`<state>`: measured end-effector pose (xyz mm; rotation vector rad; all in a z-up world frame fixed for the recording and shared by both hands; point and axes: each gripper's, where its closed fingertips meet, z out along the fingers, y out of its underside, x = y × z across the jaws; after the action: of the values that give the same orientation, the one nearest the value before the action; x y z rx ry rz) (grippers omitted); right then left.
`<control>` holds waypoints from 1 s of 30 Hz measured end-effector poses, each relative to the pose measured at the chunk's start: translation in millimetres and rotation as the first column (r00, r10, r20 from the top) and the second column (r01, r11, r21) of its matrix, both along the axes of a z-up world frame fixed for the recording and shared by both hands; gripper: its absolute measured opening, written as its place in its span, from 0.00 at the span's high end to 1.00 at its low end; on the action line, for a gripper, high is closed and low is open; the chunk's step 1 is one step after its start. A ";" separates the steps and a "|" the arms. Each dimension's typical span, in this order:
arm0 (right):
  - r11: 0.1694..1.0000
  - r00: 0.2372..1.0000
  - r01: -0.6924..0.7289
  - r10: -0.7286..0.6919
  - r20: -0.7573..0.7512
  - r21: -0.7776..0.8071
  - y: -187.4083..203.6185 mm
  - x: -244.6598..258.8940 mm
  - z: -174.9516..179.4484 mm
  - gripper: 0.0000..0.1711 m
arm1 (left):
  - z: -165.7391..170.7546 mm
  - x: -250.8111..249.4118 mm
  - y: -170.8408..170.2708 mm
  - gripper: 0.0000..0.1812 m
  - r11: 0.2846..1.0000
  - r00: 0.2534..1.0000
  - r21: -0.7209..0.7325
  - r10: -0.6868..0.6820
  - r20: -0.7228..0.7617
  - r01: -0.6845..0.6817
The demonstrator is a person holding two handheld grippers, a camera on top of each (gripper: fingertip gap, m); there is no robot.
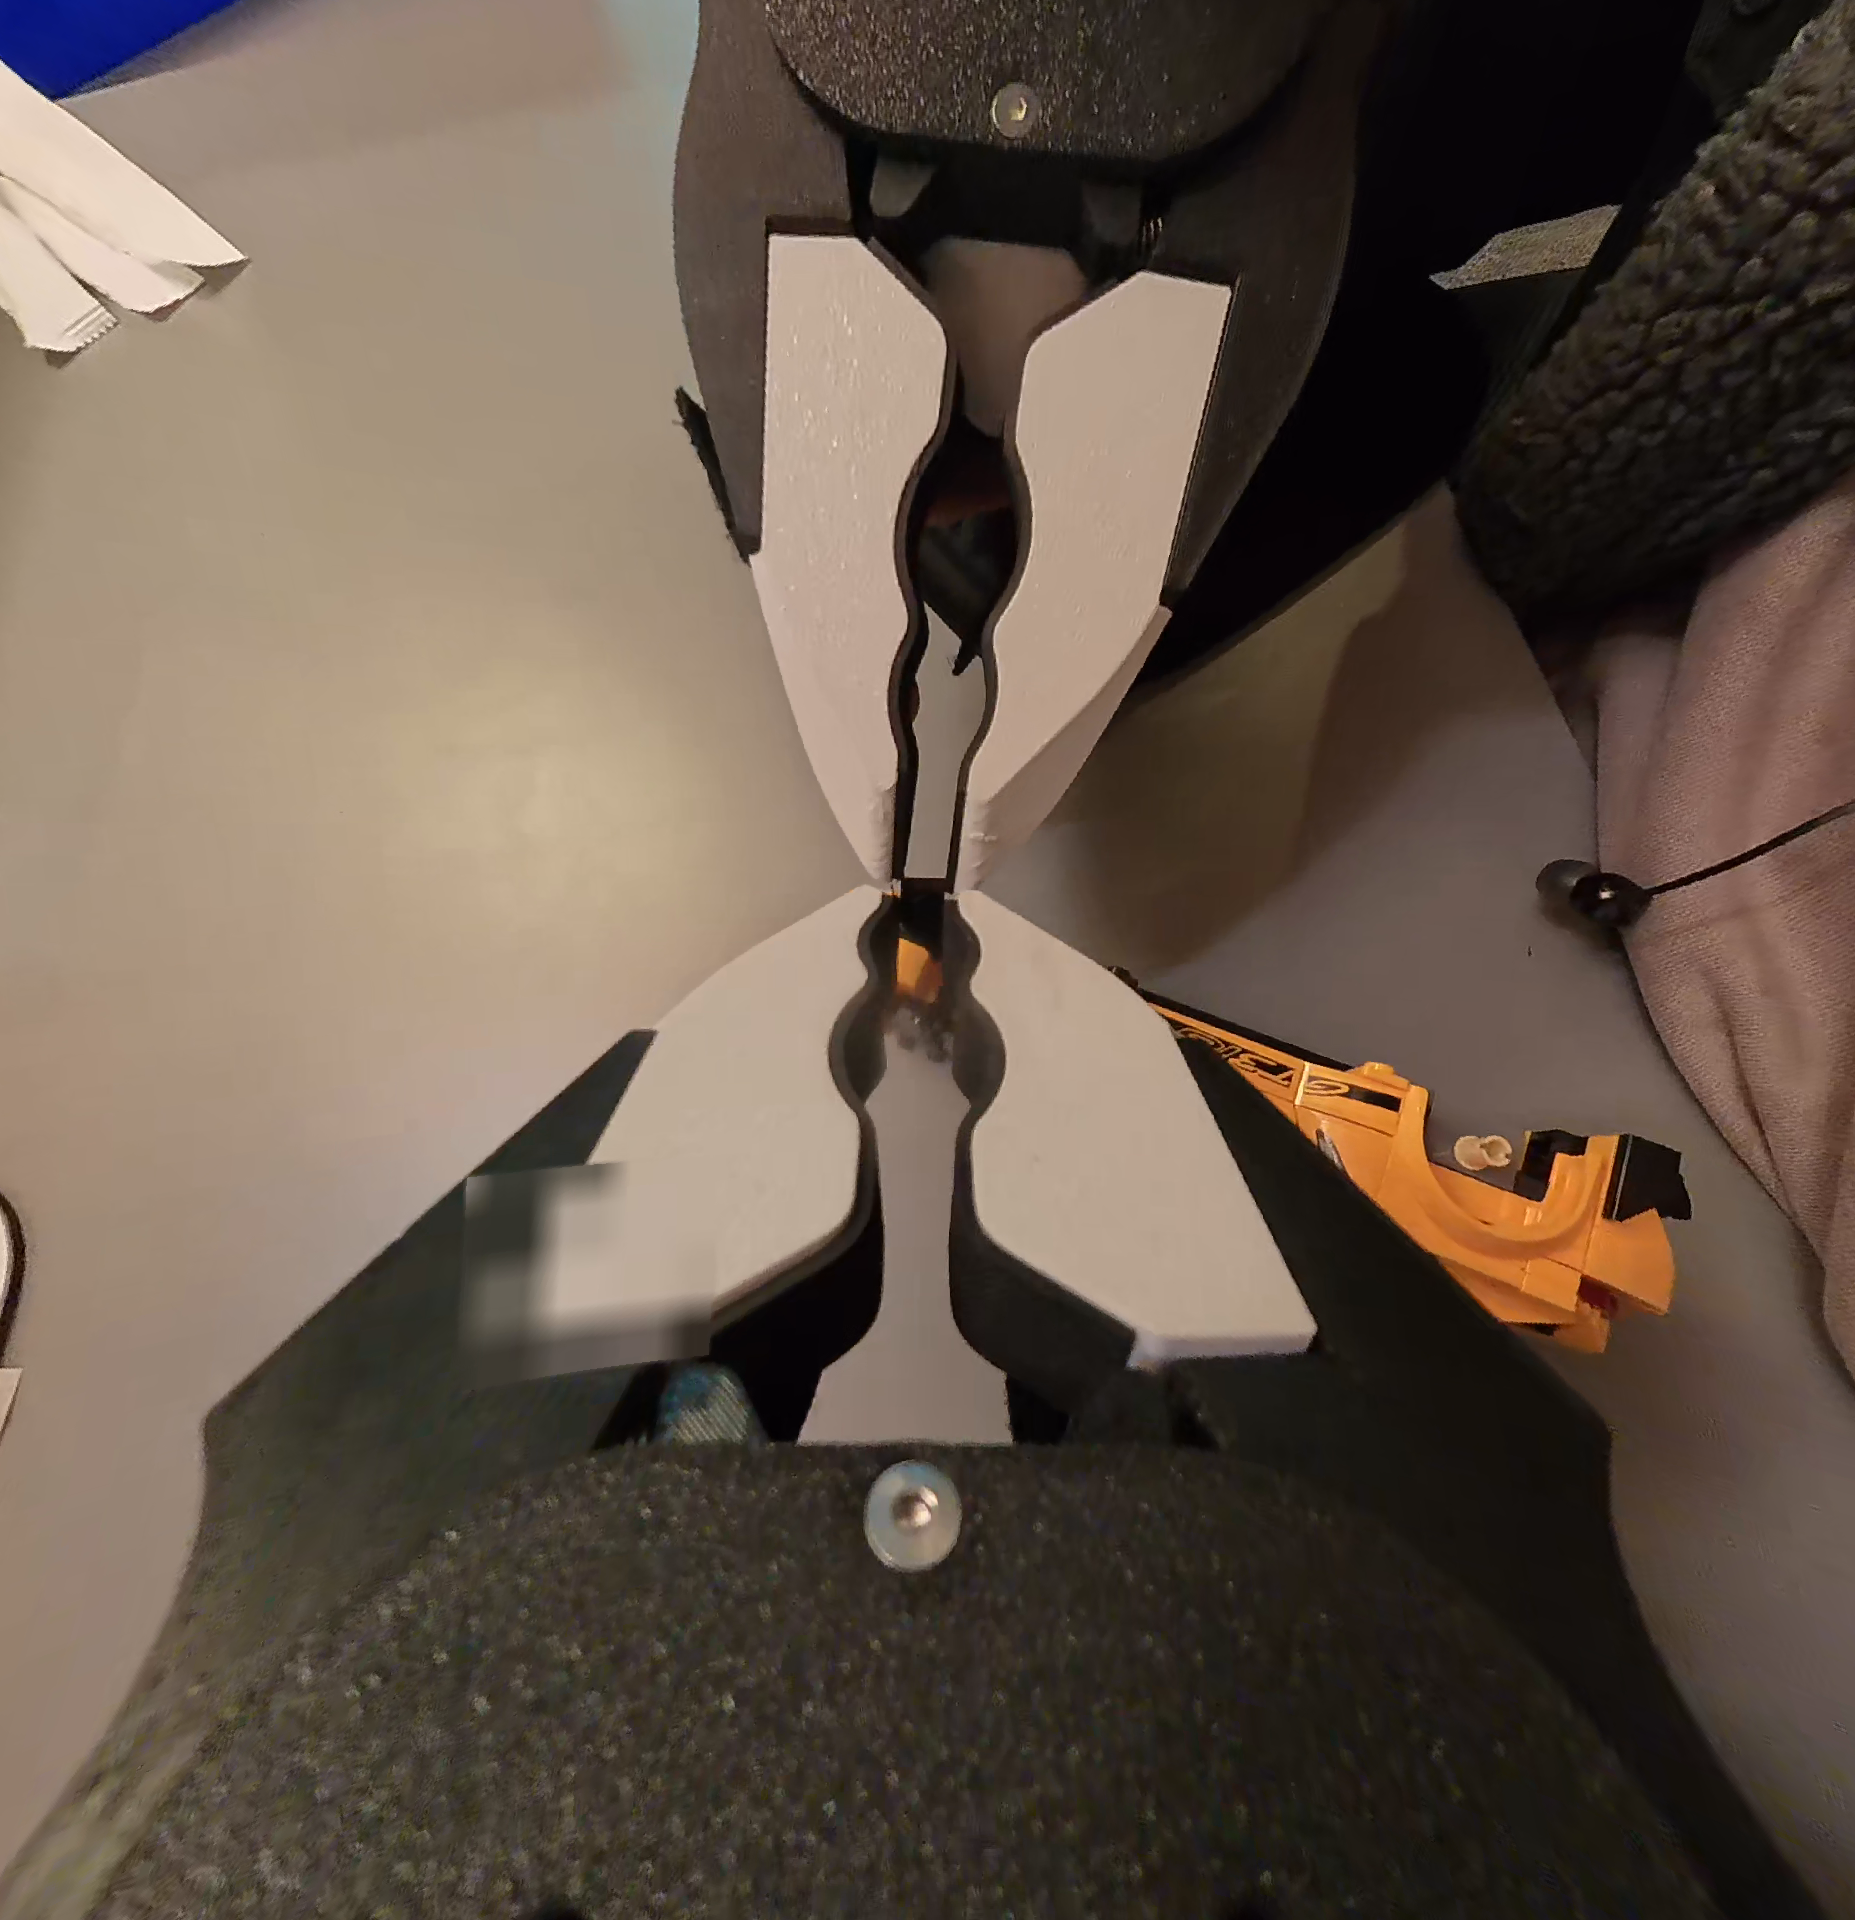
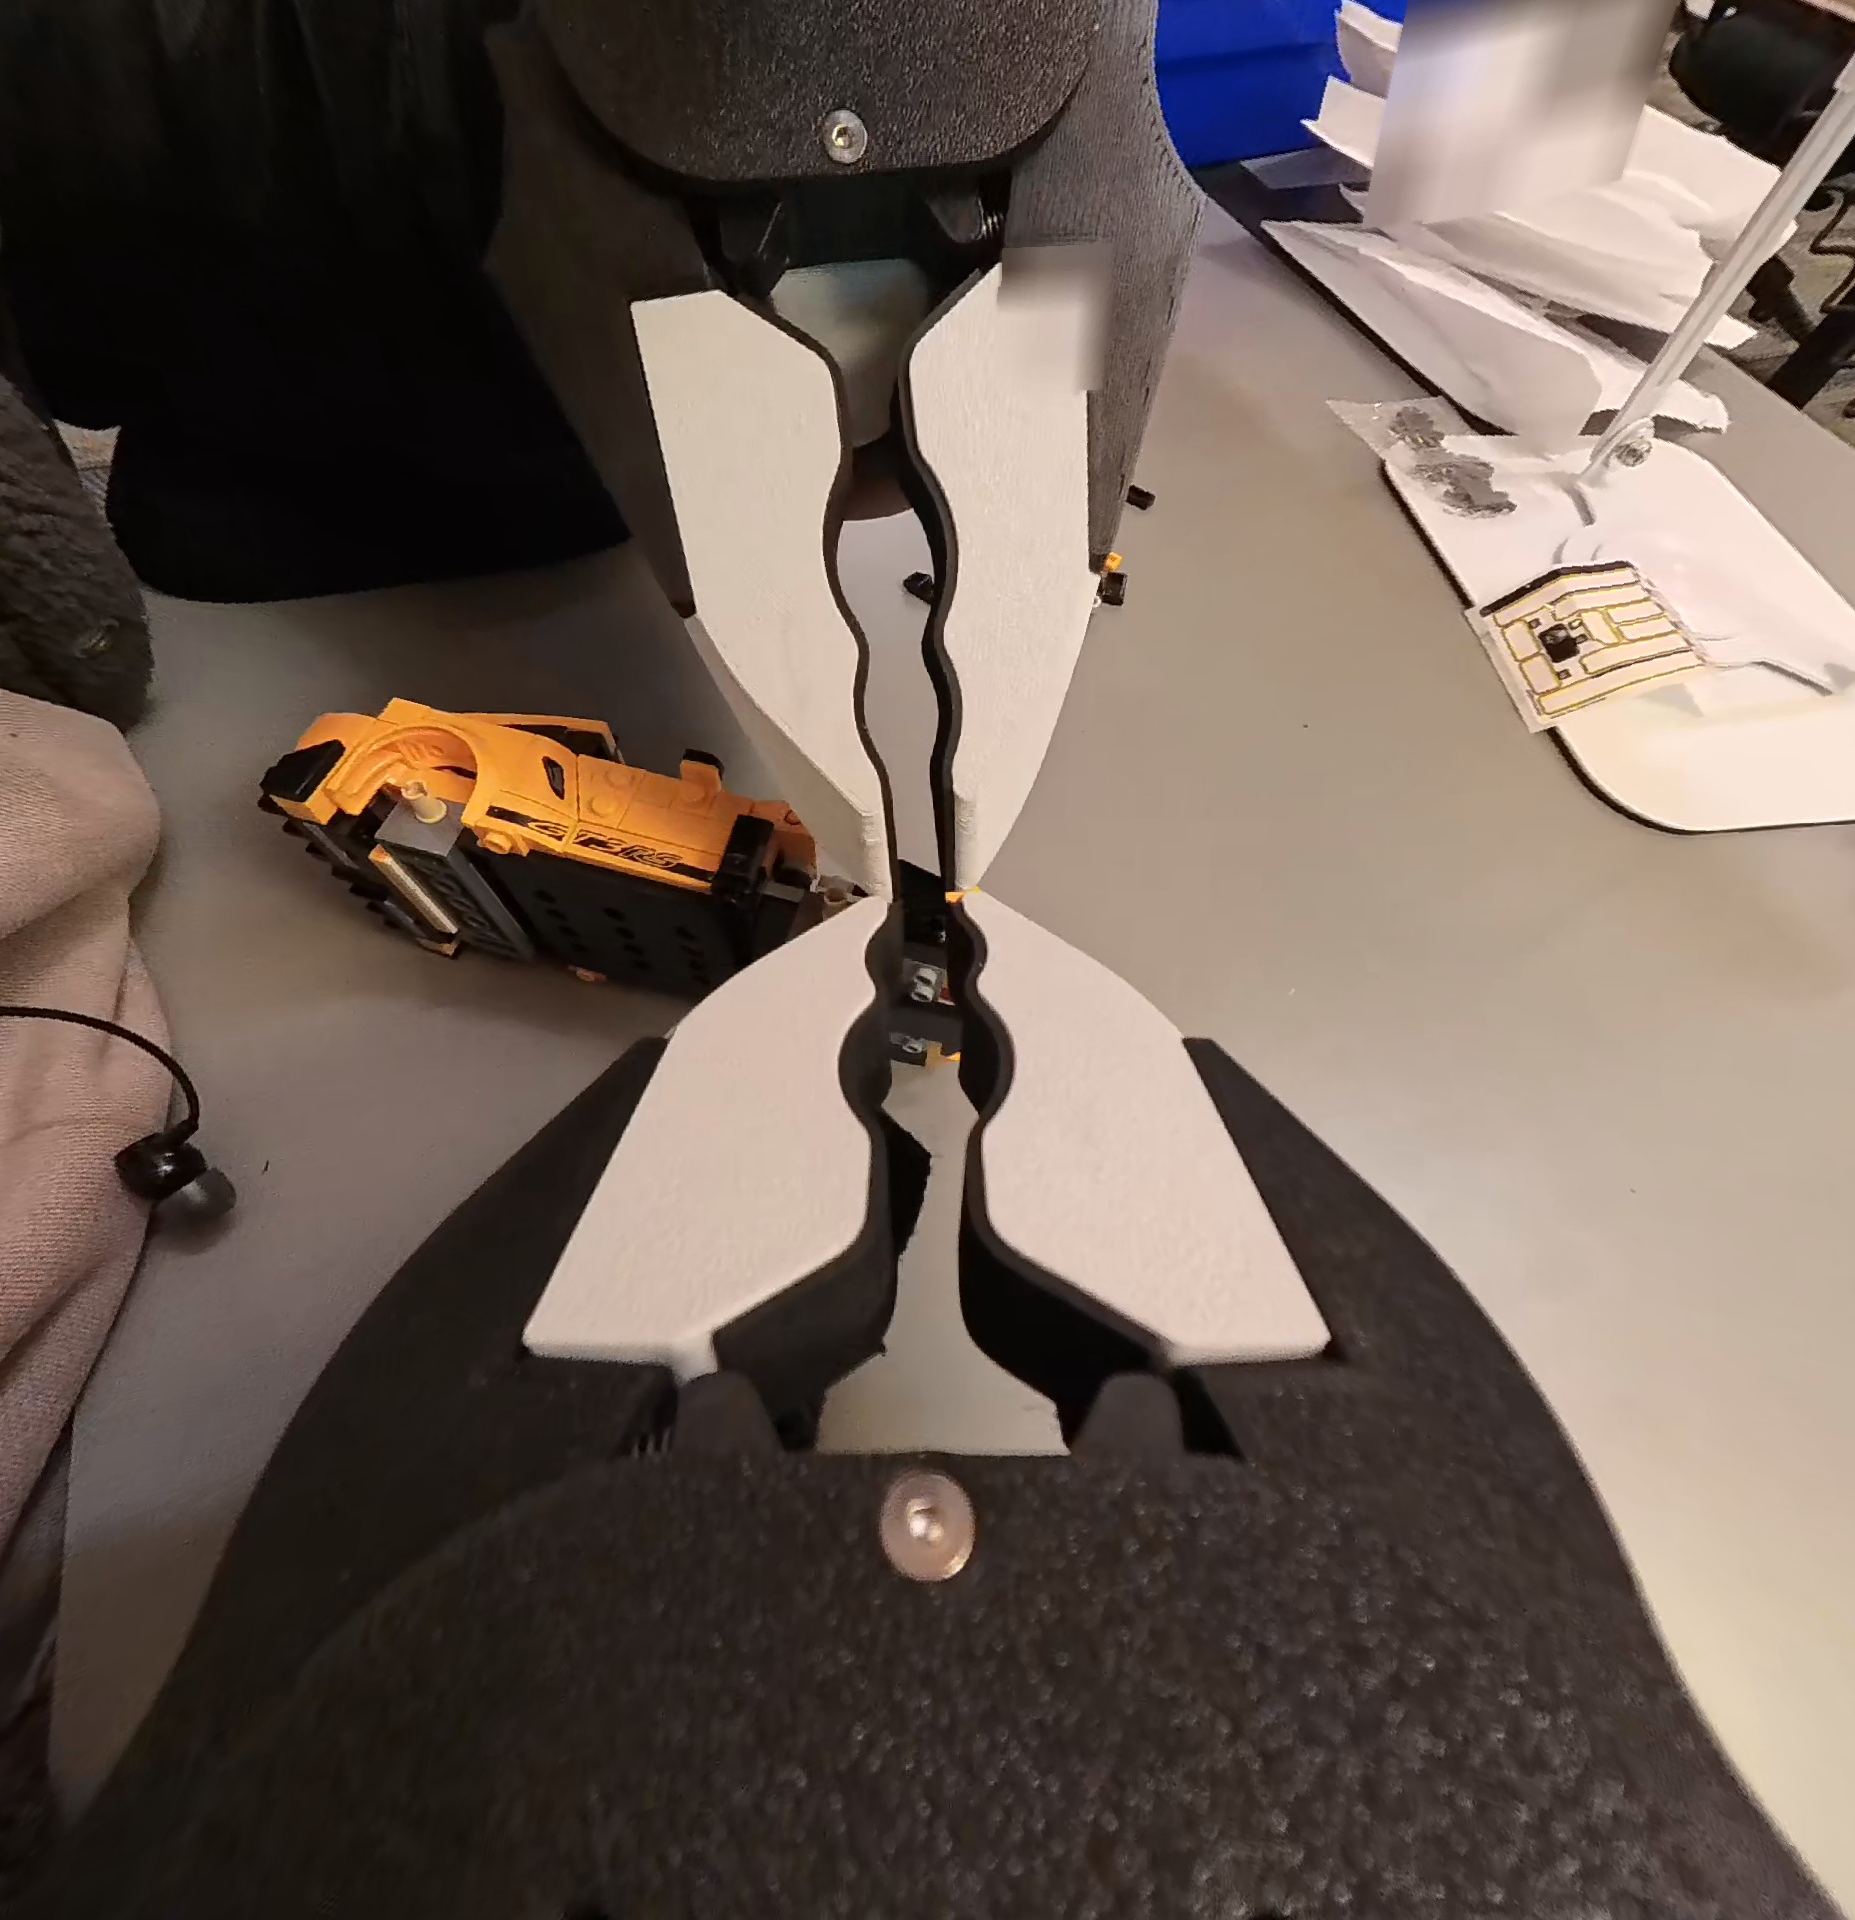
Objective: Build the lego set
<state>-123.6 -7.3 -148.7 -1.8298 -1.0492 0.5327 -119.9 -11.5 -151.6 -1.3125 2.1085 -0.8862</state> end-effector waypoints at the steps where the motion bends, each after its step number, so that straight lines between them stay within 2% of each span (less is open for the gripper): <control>1: 1.000 1.000 -0.004 0.004 0.003 0.000 -0.4 -0.3 -0.3 0.96 | -0.3 -0.3 -0.5 0.96 1.000 1.000 -0.001 -0.003 -0.003 0.003; 23: 1.000 1.000 -0.015 0.015 0.009 0.026 -1.5 -0.6 -0.2 0.96 | -0.6 0.0 -2.2 0.96 1.000 1.000 0.005 -0.031 -0.005 0.031; 25: 1.000 1.000 -0.001 0.002 -0.011 0.025 -0.4 0.1 1.4 0.96 | 1.4 0.6 -0.9 0.96 1.000 1.000 0.001 -0.026 0.007 0.026; 26: 1.000 1.000 0.009 -0.008 -0.027 0.016 0.1 0.8 1.7 1.00 | 2.3 0.9 0.7 0.94 1.000 1.000 0.001 -0.019 0.013 0.019; 30: 0.998 0.995 0.057 -0.058 -0.086 -0.015 1.8 4.0 0.7 1.00 | 2.1 -3.9 5.2 0.95 1.000 1.000 -0.004 -0.012 0.011 0.012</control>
<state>-119.6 -5.4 -148.1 -1.8261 -0.9348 0.5799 -123.7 -6.4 -149.5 -1.2957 2.1097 -0.9015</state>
